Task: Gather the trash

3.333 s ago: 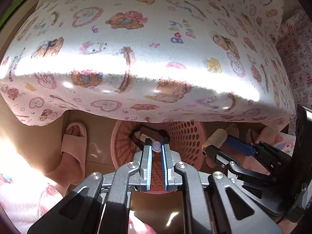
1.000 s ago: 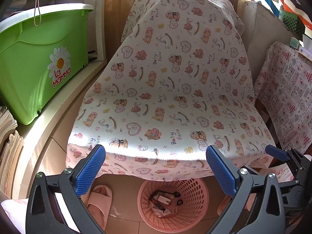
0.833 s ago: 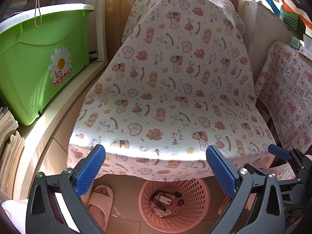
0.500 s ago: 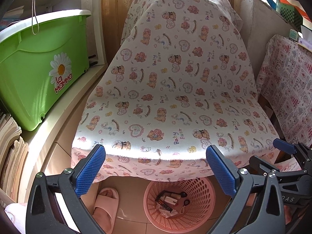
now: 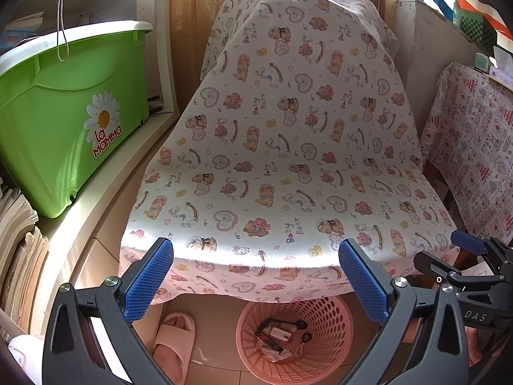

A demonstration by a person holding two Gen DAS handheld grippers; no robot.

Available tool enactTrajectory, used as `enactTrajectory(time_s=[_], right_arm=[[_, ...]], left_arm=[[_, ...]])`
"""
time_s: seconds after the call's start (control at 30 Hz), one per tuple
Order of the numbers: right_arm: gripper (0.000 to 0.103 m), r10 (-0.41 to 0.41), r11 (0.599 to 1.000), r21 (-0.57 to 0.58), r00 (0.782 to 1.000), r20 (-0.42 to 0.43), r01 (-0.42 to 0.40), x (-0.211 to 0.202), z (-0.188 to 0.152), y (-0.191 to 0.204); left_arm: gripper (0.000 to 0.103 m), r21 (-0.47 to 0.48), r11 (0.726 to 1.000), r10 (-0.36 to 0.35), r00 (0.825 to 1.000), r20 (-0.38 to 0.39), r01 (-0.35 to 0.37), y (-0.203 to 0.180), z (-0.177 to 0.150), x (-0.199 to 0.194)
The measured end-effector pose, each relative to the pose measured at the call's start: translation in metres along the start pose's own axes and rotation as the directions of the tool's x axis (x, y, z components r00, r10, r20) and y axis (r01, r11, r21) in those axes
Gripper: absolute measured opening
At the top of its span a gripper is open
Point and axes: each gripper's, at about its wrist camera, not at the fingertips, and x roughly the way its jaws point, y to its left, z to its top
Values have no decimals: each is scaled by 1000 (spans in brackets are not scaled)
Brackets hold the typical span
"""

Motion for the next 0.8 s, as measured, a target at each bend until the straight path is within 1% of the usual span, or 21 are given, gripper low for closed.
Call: enactTrajectory(time_s=[0.8], right_arm=[[94, 5, 1000, -3, 1000, 1, -5, 0, -1, 3]], left_arm=[[102, -2, 1000, 8, 1000, -13, -8, -1, -2, 3]])
